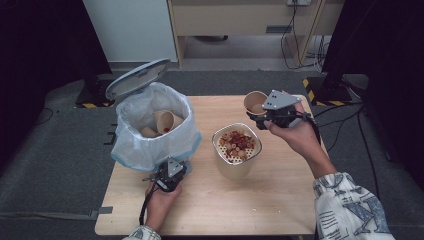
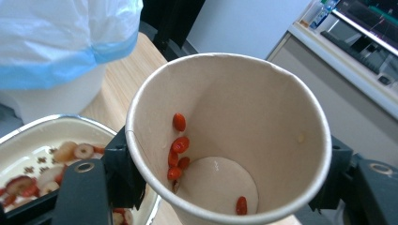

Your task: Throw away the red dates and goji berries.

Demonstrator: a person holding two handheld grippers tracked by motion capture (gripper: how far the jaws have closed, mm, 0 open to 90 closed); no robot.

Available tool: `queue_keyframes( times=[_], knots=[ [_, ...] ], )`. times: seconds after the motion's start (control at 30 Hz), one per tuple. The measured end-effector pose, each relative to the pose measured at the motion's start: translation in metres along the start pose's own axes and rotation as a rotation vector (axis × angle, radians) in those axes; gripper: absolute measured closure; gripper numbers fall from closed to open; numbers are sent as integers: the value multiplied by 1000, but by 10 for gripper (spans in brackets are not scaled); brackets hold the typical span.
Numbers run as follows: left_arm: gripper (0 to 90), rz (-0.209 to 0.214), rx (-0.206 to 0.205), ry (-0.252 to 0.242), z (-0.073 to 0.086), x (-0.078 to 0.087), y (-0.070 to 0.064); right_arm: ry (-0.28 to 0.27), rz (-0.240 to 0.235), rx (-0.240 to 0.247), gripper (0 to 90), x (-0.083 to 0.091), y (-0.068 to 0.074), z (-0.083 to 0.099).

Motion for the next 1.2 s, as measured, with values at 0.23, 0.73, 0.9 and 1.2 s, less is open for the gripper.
queue_keyframes(
  times=[0.23,0.73,0.9,1.2],
  knots=[
    [883,0,0,0,0,0,0,-22,-29,-94,303,1,-5,2],
    [883,-1,-1,-1,0,0,0,-68,-88,-234,302,4,-11,2],
    [883,-1,-1,-1,0,0,0,-76,-103,-260,302,3,-12,3],
    [883,0,0,-1,0,0,0,-92,-124,-301,301,4,-14,1]
  ],
)
Point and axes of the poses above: each handheld gripper's, and its own axes: x roughly backward along the jaws, z roughly out of its underside, y roughly to its left, the point moved 1 cm from there along -x, roughly forward along the jaws, and after that the axes turned 1 degree about -y, right-handed, at the moved point
